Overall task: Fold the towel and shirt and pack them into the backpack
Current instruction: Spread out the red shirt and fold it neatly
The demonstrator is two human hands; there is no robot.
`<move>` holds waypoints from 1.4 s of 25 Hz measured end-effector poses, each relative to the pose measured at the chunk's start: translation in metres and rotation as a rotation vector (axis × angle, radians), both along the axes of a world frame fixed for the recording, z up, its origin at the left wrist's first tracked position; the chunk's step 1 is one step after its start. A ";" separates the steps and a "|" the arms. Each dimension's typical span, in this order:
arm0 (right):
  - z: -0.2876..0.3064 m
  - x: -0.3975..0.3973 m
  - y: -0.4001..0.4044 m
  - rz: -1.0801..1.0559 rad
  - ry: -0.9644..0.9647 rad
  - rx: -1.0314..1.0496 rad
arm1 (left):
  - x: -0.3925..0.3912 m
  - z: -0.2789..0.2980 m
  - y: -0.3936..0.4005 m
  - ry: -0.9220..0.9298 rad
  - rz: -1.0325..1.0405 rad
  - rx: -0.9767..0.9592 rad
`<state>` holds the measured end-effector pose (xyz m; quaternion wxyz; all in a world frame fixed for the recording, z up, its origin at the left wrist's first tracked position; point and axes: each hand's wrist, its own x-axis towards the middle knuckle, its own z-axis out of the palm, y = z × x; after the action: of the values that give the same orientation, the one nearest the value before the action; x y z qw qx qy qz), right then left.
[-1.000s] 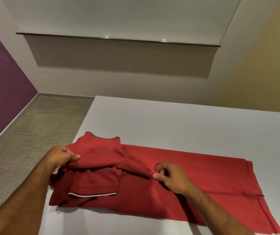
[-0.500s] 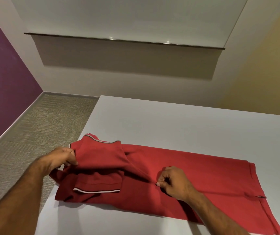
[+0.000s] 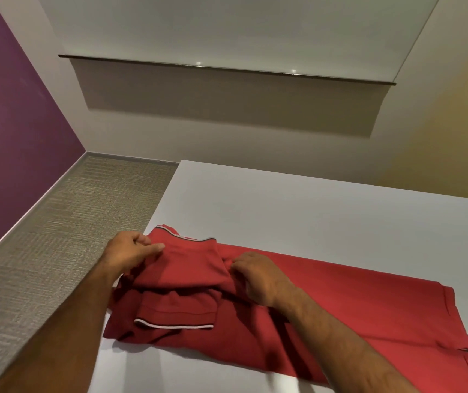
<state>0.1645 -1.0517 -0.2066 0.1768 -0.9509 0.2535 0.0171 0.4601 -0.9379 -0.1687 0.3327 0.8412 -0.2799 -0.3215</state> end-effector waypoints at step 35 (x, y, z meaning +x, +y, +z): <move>-0.008 -0.319 0.005 -1.078 0.163 -0.016 | -0.166 -0.046 -0.021 -0.882 -0.711 -0.047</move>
<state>-0.1548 -1.0464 -0.2150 0.1332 -0.6831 0.7181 -0.0040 0.2943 -0.9593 -0.2143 0.0741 0.7423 -0.6655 -0.0255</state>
